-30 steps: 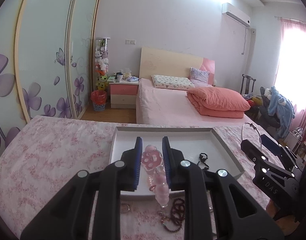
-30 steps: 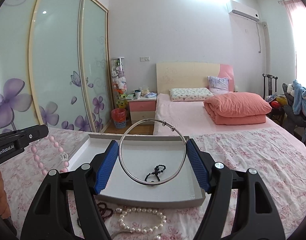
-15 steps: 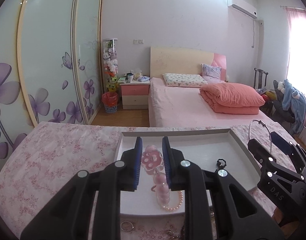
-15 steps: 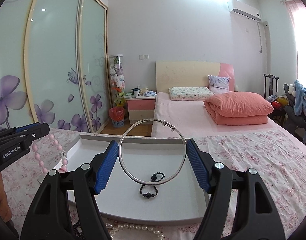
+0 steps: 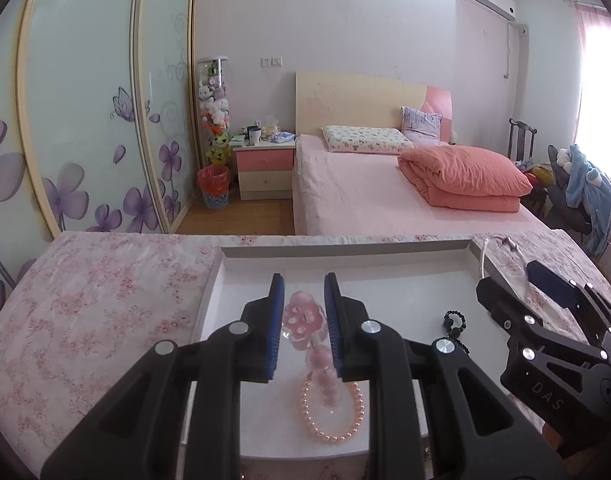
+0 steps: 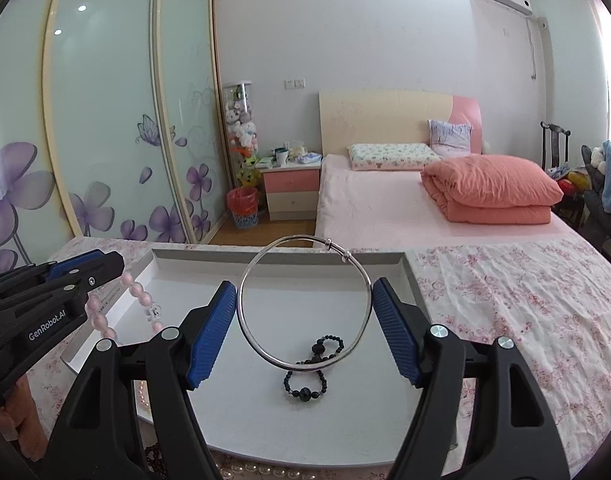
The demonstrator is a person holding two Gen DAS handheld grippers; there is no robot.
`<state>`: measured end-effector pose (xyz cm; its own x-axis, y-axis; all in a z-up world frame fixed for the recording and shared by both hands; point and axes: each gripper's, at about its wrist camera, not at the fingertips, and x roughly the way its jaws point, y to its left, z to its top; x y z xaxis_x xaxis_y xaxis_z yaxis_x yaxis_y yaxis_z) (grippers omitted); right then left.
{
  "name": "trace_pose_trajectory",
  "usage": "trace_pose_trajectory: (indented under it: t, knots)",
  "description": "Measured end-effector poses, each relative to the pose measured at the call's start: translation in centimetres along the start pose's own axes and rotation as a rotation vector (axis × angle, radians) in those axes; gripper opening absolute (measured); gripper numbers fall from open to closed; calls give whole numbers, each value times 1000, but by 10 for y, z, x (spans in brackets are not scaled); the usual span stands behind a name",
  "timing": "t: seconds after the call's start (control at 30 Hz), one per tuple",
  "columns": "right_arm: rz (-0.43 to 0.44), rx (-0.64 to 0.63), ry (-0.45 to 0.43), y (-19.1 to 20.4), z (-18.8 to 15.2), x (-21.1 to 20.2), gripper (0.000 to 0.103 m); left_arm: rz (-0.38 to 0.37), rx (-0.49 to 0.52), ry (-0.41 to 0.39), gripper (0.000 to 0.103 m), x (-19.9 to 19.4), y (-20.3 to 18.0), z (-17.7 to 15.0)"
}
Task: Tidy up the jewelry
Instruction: 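Lower both held pieces into the white tray and open both tools, then withdraw both tools from the tray and move the right tool toward the silver cuff bangle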
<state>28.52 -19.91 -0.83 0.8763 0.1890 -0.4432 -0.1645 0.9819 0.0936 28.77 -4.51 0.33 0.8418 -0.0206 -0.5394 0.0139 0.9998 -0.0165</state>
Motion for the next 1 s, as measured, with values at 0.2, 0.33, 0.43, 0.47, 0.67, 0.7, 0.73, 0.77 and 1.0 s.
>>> trace_pose_trajectory:
  t: [0.2, 0.33, 0.43, 0.47, 0.67, 0.7, 0.73, 0.77, 1.0]
  knots:
    - [-1, 28, -23, -10, 0, -16, 77, 0, -51, -23, 22, -8, 19, 5]
    - [-7, 49, -38, -17, 2, -33, 77, 34, -62, -55, 22, -25, 34, 8]
    - [-11, 49, -41, -19, 0, -46, 77, 74, -64, -65, 22, -40, 45, 5]
    - [-12, 46, -40, -19, 0, -48, 77, 87, -62, -65, 24, -46, 49, 2]
    - [-10, 8, 10, -19, -19, -74, 77, 118, -52, -41, 30, -74, 70, -27]
    - [-9, 1, 32, -19, -26, -78, 77, 120, -50, -33, 31, -78, 73, -34]
    - [-8, -3, 54, -19, -31, -81, 76, 123, -47, -23, 32, -81, 74, -41]
    - [-7, -7, 81, -19, -37, -83, 74, 130, -41, -11, 34, -84, 76, -50]
    - [42, -12, 278, -3, -80, -88, 71, 142, -24, 43, 43, -94, 88, -84]
